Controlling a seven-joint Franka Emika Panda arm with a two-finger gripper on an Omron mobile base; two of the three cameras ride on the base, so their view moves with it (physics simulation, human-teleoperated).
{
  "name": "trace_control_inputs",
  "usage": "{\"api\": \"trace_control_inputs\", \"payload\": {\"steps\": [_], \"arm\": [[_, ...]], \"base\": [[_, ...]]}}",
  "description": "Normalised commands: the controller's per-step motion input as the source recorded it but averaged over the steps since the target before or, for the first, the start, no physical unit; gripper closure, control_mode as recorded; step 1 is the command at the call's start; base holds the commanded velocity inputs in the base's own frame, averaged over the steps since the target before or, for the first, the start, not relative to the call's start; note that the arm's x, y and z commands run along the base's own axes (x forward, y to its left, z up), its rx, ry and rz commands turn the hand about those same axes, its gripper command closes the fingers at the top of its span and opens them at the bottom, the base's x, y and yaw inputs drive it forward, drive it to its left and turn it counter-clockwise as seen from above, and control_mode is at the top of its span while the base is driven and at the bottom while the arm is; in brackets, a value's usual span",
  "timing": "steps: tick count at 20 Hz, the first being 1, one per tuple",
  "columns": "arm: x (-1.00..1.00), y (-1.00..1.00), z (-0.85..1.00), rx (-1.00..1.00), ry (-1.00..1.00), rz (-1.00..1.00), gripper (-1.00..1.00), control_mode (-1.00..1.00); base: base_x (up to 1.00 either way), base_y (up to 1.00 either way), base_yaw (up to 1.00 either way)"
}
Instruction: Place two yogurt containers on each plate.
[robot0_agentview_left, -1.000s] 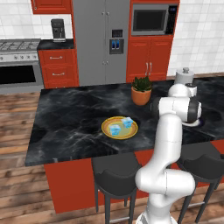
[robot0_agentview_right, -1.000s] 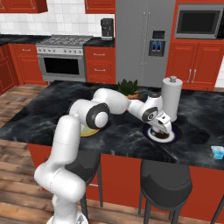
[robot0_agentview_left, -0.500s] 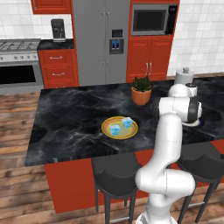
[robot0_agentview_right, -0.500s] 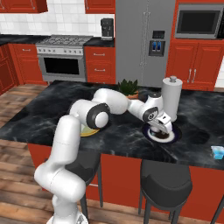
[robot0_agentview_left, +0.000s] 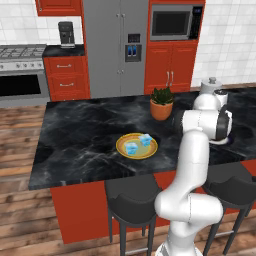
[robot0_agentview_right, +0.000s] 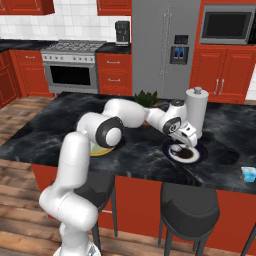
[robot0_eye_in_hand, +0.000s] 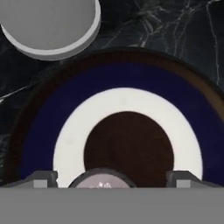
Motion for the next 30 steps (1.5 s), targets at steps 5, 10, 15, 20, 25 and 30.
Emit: {"api": "trace_control_inputs", "payload": {"steps": [5,10,15,20,25,30], "arm": [[0.00,0.05,0.32,0.00,-0.03,0.00,-1.00,-1.00],[-0.33,0.02,0.38,0.03,0.00,0.00,-1.00,-1.00],[-0.48,0.27,0.33,0.10,0.05,0.02,-1.00,-1.00],[-0.38,0.34,0.24,0.09,0.10,0.03,-1.00,-1.00],[-0.42,0.31,0.14,0.05,0.03,0.02,-1.00,-1.00],[-0.40,0.22,0.07,0.00,0.02,0.00,-1.00,-1.00]], "base": [[0.00,0.00,0.00],[0.00,0.00,0.00],[0.00,0.00,0.00],[0.00,0.00,0.00],[0.00,0.00,0.00],[0.00,0.00,0.00]]}}
